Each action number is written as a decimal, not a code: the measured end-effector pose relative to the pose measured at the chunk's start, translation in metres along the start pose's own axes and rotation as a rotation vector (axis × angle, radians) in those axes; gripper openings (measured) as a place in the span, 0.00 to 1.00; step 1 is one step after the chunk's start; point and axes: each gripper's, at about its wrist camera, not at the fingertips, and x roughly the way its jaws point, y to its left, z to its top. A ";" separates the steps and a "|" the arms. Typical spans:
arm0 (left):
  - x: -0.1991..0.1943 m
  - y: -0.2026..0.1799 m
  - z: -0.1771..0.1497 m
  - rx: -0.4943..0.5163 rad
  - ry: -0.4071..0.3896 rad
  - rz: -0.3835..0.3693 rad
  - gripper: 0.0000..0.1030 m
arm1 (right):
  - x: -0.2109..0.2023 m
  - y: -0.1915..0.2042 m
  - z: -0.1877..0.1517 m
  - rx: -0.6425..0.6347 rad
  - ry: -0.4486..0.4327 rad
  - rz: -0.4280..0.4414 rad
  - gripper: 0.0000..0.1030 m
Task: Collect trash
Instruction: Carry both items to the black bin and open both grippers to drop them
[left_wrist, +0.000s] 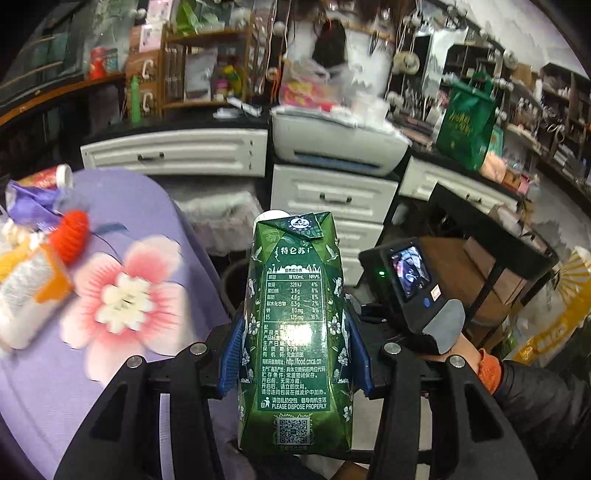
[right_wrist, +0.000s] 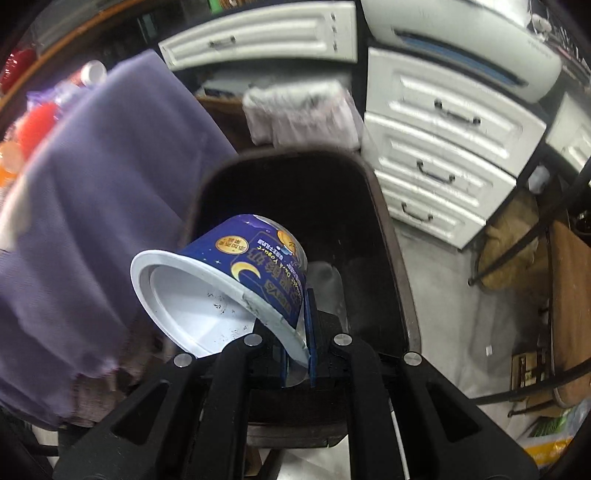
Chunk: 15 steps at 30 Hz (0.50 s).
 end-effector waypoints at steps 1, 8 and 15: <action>0.009 -0.002 -0.003 -0.003 0.020 -0.001 0.47 | 0.007 -0.001 -0.003 0.000 0.013 -0.007 0.08; 0.050 -0.008 -0.018 -0.018 0.111 0.009 0.47 | 0.041 -0.006 -0.012 -0.018 0.074 -0.061 0.24; 0.071 -0.007 -0.024 -0.022 0.159 0.020 0.47 | 0.028 -0.006 -0.012 -0.041 0.005 -0.085 0.47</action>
